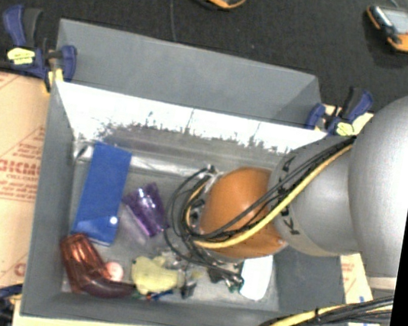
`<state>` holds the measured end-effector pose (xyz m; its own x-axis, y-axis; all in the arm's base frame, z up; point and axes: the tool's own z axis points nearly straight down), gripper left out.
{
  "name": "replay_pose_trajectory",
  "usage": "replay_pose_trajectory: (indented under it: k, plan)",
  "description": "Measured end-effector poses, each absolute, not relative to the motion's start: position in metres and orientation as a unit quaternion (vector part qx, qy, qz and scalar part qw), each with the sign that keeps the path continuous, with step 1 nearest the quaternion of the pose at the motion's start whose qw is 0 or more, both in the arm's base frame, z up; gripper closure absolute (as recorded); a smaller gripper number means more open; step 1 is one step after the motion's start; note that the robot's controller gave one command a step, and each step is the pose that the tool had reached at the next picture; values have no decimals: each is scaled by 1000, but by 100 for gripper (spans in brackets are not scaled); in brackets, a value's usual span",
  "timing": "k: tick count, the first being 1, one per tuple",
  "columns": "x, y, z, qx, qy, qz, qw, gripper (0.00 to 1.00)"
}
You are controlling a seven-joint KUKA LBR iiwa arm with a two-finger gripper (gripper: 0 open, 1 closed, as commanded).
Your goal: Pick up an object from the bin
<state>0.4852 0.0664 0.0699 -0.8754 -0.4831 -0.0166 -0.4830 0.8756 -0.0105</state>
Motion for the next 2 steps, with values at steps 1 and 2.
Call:
replay_pose_trajectory:
  k: [1,2]
  plan:
    - [492,78,80,-248,969,-3,10,100]
    - [490,80,75,-248,969,-3,10,100]
